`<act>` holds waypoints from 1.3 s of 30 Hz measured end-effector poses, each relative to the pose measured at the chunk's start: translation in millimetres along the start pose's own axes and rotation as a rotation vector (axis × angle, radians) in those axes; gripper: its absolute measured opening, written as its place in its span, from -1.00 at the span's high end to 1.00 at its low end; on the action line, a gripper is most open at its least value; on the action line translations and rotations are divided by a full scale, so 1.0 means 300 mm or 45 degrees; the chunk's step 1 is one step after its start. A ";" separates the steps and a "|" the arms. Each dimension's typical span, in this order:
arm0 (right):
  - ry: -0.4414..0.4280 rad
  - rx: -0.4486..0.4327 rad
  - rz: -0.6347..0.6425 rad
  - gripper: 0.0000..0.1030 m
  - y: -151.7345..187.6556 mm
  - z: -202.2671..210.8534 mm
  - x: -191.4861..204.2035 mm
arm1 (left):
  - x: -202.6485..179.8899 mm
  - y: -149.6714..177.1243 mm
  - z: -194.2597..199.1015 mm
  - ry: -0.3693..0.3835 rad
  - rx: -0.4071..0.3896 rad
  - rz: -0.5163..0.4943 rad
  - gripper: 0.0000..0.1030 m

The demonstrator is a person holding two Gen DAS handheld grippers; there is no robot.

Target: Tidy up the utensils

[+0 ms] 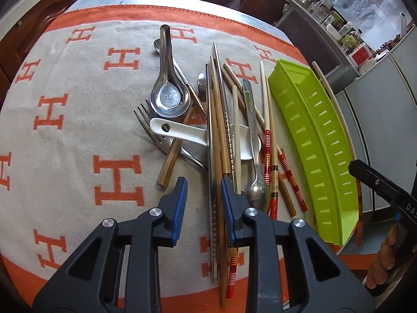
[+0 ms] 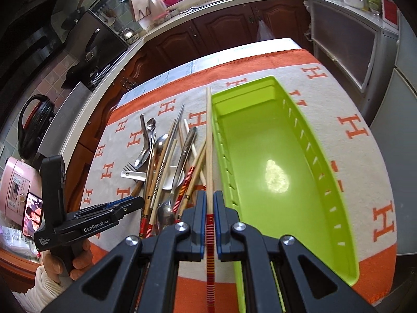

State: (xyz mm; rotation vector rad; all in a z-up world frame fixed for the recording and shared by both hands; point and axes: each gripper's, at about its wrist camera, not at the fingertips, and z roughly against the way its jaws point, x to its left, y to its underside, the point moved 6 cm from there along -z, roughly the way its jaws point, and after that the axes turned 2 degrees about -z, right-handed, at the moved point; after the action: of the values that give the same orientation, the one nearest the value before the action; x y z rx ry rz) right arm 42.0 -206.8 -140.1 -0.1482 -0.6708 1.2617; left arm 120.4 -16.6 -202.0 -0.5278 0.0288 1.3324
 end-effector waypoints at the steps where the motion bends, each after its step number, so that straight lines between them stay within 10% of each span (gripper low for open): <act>1: 0.006 -0.006 -0.003 0.90 -0.001 0.003 -0.006 | 0.007 0.004 -0.007 -0.002 0.002 0.007 0.54; 15: 0.090 -0.027 -0.035 0.90 0.007 0.002 -0.064 | -0.009 -0.012 -0.068 -0.173 -0.002 -0.064 0.54; 23: 0.193 -0.011 -0.061 0.89 0.016 -0.008 -0.119 | -0.027 -0.016 -0.068 -0.185 -0.004 -0.048 0.93; 39: 0.218 -0.040 -0.143 0.82 0.022 0.034 -0.184 | -0.199 -0.060 0.163 0.006 -0.083 -0.002 0.93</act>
State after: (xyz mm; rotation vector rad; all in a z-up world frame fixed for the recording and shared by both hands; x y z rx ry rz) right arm 23.3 -257.7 -156.3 -0.2385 -0.5436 1.1171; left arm 108.5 -55.1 -133.6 -0.5861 -0.0114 1.3344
